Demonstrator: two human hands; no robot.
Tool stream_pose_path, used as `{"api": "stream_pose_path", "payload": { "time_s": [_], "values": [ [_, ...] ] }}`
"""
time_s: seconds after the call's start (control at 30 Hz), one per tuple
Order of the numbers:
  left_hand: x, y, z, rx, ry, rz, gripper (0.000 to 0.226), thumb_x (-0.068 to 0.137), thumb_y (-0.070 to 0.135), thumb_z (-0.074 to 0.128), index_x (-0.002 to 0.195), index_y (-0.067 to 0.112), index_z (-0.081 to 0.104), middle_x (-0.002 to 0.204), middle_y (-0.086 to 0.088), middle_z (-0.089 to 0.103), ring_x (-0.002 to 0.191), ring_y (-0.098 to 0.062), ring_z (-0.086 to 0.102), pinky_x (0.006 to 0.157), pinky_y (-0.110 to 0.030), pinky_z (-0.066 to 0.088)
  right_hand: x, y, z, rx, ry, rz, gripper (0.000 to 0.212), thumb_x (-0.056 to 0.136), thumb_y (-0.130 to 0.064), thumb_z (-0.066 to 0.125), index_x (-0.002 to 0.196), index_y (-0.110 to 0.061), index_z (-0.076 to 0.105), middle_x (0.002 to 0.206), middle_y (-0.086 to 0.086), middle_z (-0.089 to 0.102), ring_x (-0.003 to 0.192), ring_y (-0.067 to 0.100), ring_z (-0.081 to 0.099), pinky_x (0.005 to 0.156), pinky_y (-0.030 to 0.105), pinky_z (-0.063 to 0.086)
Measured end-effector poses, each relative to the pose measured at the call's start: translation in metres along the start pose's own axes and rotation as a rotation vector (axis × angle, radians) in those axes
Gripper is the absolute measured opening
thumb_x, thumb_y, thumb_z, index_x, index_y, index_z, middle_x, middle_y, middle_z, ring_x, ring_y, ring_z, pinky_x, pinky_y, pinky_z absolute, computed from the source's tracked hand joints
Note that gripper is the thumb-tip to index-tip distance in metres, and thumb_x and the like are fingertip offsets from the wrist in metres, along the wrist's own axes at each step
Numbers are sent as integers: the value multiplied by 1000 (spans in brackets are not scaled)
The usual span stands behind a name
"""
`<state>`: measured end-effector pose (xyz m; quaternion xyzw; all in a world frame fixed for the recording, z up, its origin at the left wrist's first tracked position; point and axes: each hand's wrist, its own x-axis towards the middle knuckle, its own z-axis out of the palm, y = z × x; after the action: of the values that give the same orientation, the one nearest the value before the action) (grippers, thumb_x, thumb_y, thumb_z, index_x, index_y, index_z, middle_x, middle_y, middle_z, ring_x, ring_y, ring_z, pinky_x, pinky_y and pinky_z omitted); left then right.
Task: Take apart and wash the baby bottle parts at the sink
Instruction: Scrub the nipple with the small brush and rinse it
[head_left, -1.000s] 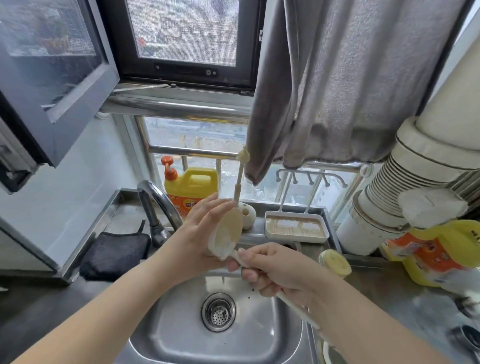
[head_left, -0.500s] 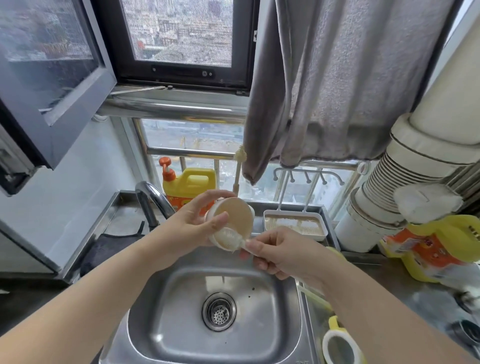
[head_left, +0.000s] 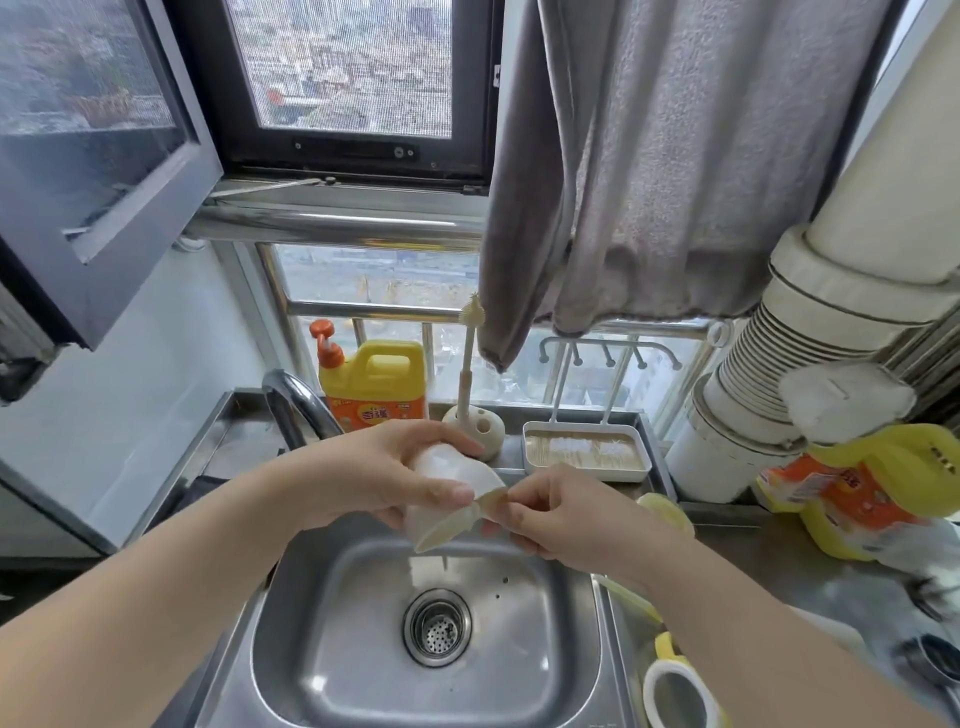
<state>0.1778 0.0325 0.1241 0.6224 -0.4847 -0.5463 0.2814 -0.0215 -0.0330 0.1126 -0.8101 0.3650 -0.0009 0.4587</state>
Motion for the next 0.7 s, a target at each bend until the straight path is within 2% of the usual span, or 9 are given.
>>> {"api": "stream_pose_path", "payload": {
  "time_s": [0.1, 0.23, 0.3, 0.37, 0.43, 0.5, 0.6, 0.7],
  "values": [
    [0, 5, -1, 190, 9, -27, 53, 61, 36, 84, 109, 36, 62, 105, 5, 65, 84, -5, 66, 66, -23, 56, 0, 2, 1, -43, 6, 9, 47, 95, -43, 51, 54, -20, 50, 53, 0, 43, 46, 13, 33, 44, 21, 27],
    [2, 6, 2, 306, 15, 3, 49, 68, 26, 84, 106, 41, 58, 102, 9, 65, 89, -7, 65, 83, -28, 56, 2, 1, 0, -70, 54, 16, 45, 96, -35, 51, 53, -21, 51, 51, -6, 45, 41, 6, 33, 41, 14, 25],
    [3, 7, 5, 264, 41, 45, 51, 68, 21, 85, 107, 40, 59, 103, 8, 65, 90, -9, 65, 83, -28, 56, 4, 2, -1, -68, 74, 2, 43, 96, -39, 50, 58, -18, 56, 54, -2, 48, 42, 5, 34, 42, 14, 26],
    [5, 6, 4, 125, 87, 115, 55, 62, 19, 88, 108, 36, 63, 105, 4, 65, 91, -12, 66, 81, -30, 57, 3, 4, -1, -58, 74, 2, 43, 96, -39, 50, 66, -10, 60, 57, 0, 49, 43, 7, 36, 43, 15, 26],
    [7, 3, 0, -16, 157, 193, 61, 49, 28, 89, 105, 38, 68, 107, 1, 65, 94, -16, 67, 78, -33, 58, 1, 5, -1, -46, 69, 15, 39, 96, -37, 50, 75, -6, 64, 57, -1, 50, 42, 6, 36, 43, 14, 28],
    [8, -1, -1, -63, 182, 253, 63, 44, 32, 88, 103, 40, 69, 106, 1, 65, 96, -19, 66, 79, -35, 58, -1, 5, -2, -71, 97, 14, 34, 96, -36, 50, 79, -11, 67, 60, 3, 53, 43, 5, 36, 42, 14, 27],
    [9, -3, 2, -65, 177, 314, 64, 46, 28, 88, 106, 38, 68, 104, 2, 67, 96, -20, 67, 82, -38, 58, 2, 8, -5, -124, 215, -6, 26, 96, -35, 51, 86, -21, 71, 75, 15, 63, 57, 11, 43, 53, 25, 30],
    [10, -4, 4, -40, 221, 360, 68, 46, 30, 89, 110, 39, 67, 106, 7, 67, 97, -18, 67, 84, -39, 57, 2, 11, -1, -66, 177, -27, 26, 96, -33, 51, 90, -19, 71, 63, 5, 53, 56, 13, 41, 53, 26, 30]
  ]
}}
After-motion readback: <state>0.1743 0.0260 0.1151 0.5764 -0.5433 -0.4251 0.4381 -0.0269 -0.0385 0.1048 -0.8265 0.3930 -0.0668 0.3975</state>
